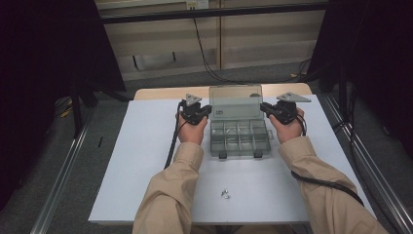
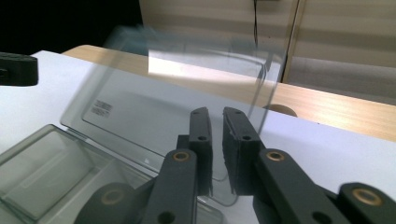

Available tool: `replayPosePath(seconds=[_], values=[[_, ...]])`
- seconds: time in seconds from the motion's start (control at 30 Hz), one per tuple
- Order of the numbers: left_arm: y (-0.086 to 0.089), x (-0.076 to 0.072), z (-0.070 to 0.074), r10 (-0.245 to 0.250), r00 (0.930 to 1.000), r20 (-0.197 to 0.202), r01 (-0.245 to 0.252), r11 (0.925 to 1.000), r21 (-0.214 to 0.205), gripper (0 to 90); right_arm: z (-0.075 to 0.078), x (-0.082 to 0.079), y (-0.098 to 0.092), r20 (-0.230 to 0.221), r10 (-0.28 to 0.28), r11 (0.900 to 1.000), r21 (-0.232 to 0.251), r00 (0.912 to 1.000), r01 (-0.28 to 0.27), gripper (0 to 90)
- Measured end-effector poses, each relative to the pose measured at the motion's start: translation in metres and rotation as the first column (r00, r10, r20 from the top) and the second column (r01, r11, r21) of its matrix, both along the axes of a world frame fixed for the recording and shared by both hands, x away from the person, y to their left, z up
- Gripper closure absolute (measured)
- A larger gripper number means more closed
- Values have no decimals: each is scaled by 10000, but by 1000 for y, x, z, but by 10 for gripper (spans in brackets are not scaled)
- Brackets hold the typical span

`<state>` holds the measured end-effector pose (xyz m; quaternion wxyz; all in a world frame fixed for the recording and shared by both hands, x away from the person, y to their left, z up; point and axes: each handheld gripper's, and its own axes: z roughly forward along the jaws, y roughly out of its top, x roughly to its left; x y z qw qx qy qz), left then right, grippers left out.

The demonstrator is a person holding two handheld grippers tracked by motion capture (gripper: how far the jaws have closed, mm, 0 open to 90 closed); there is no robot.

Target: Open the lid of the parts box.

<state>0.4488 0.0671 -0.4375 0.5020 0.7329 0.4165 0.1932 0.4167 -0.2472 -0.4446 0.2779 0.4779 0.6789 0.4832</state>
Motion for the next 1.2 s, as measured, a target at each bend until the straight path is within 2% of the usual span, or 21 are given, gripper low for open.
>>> replayPosePath(seconds=[0.17, 0.2, 0.27, 0.3, 0.33, 0.43, 0.47, 0.5, 0.6, 0.63, 0.77, 0.9, 0.97, 1.0, 1.2], values=[[1, -4, 3, -102, 9999, 13, 102, 9999, -91, 758, 3, -5, 1, 102, 60, 10000, 67, 9999, -61, 759], [2, -5, 4, -151, 9999, 38, 152, 9998, -138, 741, 3, -8, 0, 181, 69, 9999, 151, 9998, -72, 722], [2, -7, 6, -208, 9998, 81, 209, 9997, -145, 722, 4, -9, -1, 203, 31, 9997, 251, 9998, -36, 708], [3, -10, 7, -238, 9996, 152, 240, 9996, -135, 702, 5, -12, -4, 266, 57, 9987, 512, 9996, -71, 683], [3, -11, 7, -308, 9994, 153, 312, 9992, -262, 692, 5, -13, -5, 285, 69, 9986, 530, 9996, -84, 669], [6, -13, 7, -344, 9993, 170, 349, 9990, -294, 649, 5, -17, -8, 354, 178, 9986, 483, 9992, -195, 633], [6, -13, 7, -344, 9993, 170, 349, 9990, -294, 630, 5, -17, -8, 354, 178, 9986, 483, 9992, -195, 633], [7, -14, 7, -302, 9994, 154, 305, 9993, -193, 603, 5, -20, -9, 355, 197, 9982, 560, 9992, -217, 596], [9, -16, 5, -410, 9992, 10, 410, 9988, -252, 555, 6, -22, -10, 421, 265, 9976, 625, 9988, -292, 574], [10, -18, 5, -406, 9991, -79, 405, 9991, -124, 528, 7, -25, -10, 513, 372, 9970, 660, 9980, -406, 540], [11, -21, 5, -662, 9977, -118, 658, 9973, -313, 429, 9, -29, -10, 648, 548, 9954, 746, 9964, -596, 480], [13, -24, 4, -801, 9965, -252, 801, 9968, -26, 312, 9, -37, -12, 722, 711, 9927, 923, 9948, -777, 400], [15, -26, 2, -802, 9961, -378, 800, 9968, -53, 289, 8, -38, -13, 708, 795, 9930, 821, 9943, -852, 386], [16, -27, 2, -837, 9955, -456, 837, 9965, -15, 240, 8, -42, -13, 766, 912, 9921, 787, 9929, -972, 359], [18, -35, 2, -958, 9932, -653, 970, 9952, 147, 153, 7, -51, -12, 822, 1290, 9868, 878, 9882, -1362, 298]])
